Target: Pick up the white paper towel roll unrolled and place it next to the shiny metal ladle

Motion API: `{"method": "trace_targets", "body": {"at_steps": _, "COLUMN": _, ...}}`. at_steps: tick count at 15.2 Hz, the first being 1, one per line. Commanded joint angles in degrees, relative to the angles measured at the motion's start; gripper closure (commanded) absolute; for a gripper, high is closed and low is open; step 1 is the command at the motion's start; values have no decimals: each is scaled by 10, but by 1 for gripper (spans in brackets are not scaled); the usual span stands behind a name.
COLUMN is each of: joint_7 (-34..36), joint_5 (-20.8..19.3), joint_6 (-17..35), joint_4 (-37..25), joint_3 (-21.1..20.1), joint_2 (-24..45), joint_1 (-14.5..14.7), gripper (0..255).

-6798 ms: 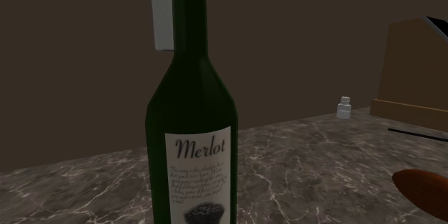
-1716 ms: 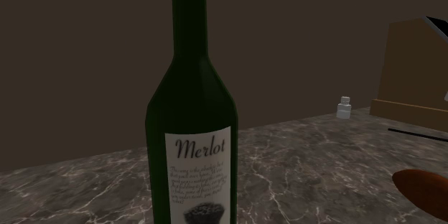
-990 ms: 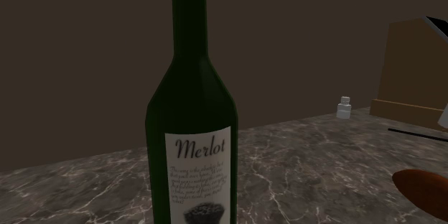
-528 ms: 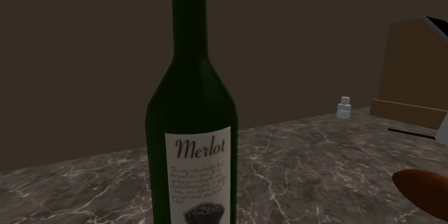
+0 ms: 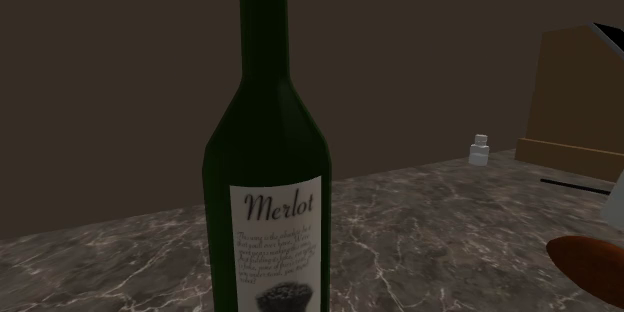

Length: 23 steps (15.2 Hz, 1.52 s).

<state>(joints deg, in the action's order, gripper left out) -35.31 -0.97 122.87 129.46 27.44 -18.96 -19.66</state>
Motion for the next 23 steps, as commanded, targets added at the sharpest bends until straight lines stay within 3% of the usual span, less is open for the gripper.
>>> {"method": "trace_targets", "body": {"at_steps": 1, "joint_7": -1, "joint_5": 1, "joint_6": 6, "joint_4": 5, "joint_3": 1, "joint_2": 1, "joint_1": 0, "gripper": 255}}
{"method": "trace_targets", "body": {"at_steps": 7, "joint_7": -1, "joint_5": 1, "joint_6": 6, "joint_4": 5, "joint_3": 1, "joint_2": 1, "joint_1": 0, "gripper": 255}}
{"method": "trace_targets", "body": {"at_steps": 8, "joint_7": -1, "joint_5": 1, "joint_6": 6, "joint_4": 5, "joint_3": 1, "joint_2": 1, "joint_1": 0, "gripper": 0}}
{"method": "trace_targets", "body": {"at_steps": 13, "joint_7": -1, "joint_5": 1, "joint_6": 6, "joint_4": 5, "joint_3": 1, "joint_2": 1, "joint_1": 0, "gripper": 0}}
{"method": "trace_targets", "body": {"at_steps": 17, "joint_7": 8, "joint_5": -11, "joint_6": -68, "joint_4": -42, "joint_3": -8, "joint_2": -28, "joint_1": -6, "gripper": 0}}
{"method": "trace_targets", "body": {"at_steps": 23, "joint_7": 8, "joint_5": -11, "joint_6": -68, "joint_4": -42, "joint_3": -8, "joint_2": -28, "joint_1": -6, "gripper": 0}}
